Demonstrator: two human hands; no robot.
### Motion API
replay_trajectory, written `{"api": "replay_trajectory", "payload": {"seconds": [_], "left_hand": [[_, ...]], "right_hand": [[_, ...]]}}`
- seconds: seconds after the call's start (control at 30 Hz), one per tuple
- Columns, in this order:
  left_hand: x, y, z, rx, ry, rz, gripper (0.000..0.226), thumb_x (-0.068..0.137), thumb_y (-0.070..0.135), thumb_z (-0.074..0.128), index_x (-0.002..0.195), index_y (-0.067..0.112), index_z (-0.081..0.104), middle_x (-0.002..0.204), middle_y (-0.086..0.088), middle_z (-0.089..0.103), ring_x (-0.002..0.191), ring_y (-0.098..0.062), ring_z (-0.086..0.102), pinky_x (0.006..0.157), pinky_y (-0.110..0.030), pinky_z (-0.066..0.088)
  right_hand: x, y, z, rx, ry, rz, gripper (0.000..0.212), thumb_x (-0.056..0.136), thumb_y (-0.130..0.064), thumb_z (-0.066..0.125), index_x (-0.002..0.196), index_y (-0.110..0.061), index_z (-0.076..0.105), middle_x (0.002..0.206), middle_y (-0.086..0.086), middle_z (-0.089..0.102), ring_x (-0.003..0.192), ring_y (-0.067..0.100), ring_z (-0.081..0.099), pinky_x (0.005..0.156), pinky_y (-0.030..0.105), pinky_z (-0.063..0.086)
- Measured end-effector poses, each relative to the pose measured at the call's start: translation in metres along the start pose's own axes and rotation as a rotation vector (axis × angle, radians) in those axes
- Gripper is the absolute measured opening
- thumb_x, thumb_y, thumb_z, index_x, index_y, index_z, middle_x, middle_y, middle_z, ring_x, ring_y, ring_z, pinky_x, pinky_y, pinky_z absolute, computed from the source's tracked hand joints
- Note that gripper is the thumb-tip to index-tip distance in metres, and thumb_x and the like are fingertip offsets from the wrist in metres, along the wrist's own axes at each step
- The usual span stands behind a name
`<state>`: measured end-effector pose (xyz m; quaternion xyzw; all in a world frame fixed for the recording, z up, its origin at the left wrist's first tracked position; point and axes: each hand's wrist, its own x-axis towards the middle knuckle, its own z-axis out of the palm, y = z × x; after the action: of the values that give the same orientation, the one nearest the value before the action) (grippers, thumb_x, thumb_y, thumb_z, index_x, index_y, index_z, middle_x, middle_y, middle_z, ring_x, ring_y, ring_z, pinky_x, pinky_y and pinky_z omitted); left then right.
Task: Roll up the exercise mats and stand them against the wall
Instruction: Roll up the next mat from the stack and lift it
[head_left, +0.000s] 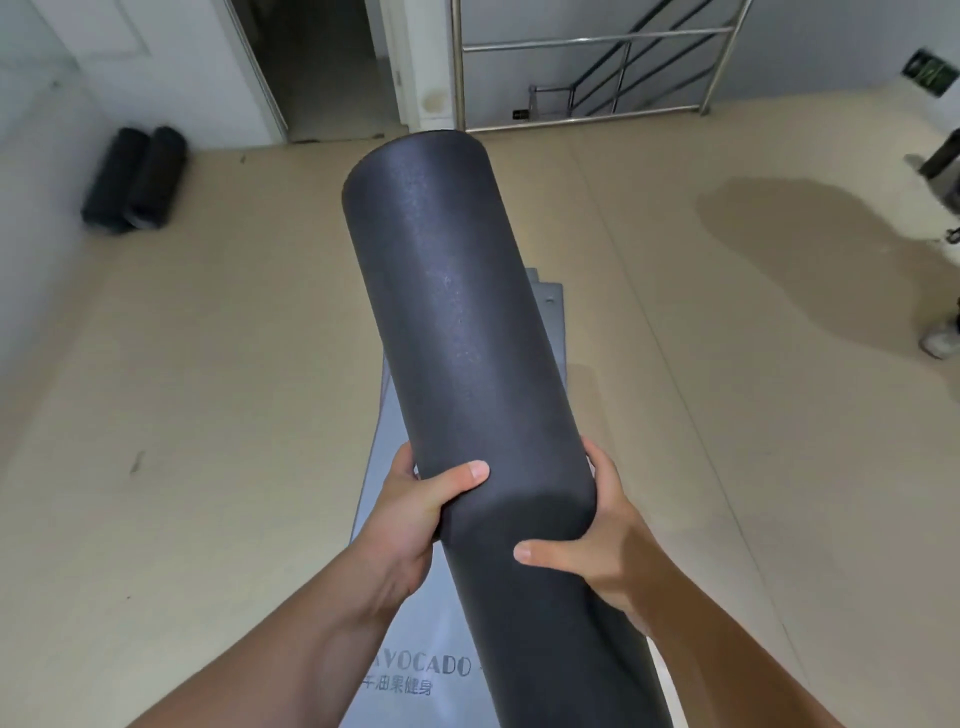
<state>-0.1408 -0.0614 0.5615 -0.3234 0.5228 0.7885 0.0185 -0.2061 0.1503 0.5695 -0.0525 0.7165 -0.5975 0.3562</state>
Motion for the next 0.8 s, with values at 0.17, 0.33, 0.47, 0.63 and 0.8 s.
{"api": "replay_trajectory", "payload": {"seconds": [0.17, 0.33, 0.47, 0.63, 0.8], "left_hand": [[-0.092, 0.109, 0.012, -0.007, 0.065, 0.061, 0.073, 0.065, 0.024, 0.085, 0.132, 0.022, 0.056, 0.12, 0.003, 0.074, 0.102, -0.021, 0.075, 0.072, -0.036, 0.059], [-0.143, 0.179, -0.041, -0.028, 0.15, 0.103, 0.086, 0.057, 0.033, 0.091, 0.135, 0.022, 0.057, 0.127, -0.002, 0.071, 0.109, -0.027, 0.073, 0.085, -0.045, 0.058], [-0.145, 0.226, -0.112, -0.05, 0.18, 0.158, 0.085, 0.054, 0.031, 0.091, 0.132, 0.019, 0.059, 0.123, -0.003, 0.073, 0.107, -0.027, 0.073, 0.082, -0.041, 0.057], [-0.123, 0.301, -0.243, -0.097, 0.169, 0.215, 0.071, 0.062, 0.02, 0.086, 0.129, 0.017, 0.062, 0.117, -0.003, 0.076, 0.102, -0.026, 0.075, 0.073, -0.034, 0.058], [-0.102, 0.39, -0.36, -0.087, 0.162, 0.226, 0.072, 0.062, 0.019, 0.088, 0.13, 0.016, 0.061, 0.118, -0.006, 0.075, 0.104, -0.028, 0.074, 0.075, -0.036, 0.059]], "right_hand": [[-0.059, -0.117, 0.018, -0.029, -0.07, -0.019, 0.115, 0.058, -0.016, 0.1, 0.144, -0.054, 0.034, 0.122, -0.029, 0.067, 0.111, 0.001, 0.069, 0.097, 0.035, 0.059], [-0.074, -0.185, 0.087, -0.077, -0.116, -0.104, 0.119, 0.05, -0.028, 0.102, 0.141, -0.062, 0.035, 0.127, -0.029, 0.065, 0.116, 0.003, 0.068, 0.098, 0.037, 0.058], [-0.05, -0.219, 0.163, -0.065, -0.155, -0.142, 0.11, 0.053, -0.019, 0.102, 0.132, -0.066, 0.04, 0.124, -0.029, 0.067, 0.114, 0.002, 0.069, 0.096, 0.036, 0.059], [0.006, -0.27, 0.305, -0.021, -0.171, -0.18, 0.116, 0.058, -0.012, 0.101, 0.145, -0.055, 0.038, 0.128, -0.023, 0.069, 0.116, 0.007, 0.07, 0.097, 0.04, 0.06], [0.057, -0.329, 0.429, 0.048, -0.205, -0.191, 0.103, 0.069, 0.002, 0.094, 0.144, -0.046, 0.042, 0.126, -0.018, 0.071, 0.117, 0.012, 0.071, 0.096, 0.042, 0.06]]}}
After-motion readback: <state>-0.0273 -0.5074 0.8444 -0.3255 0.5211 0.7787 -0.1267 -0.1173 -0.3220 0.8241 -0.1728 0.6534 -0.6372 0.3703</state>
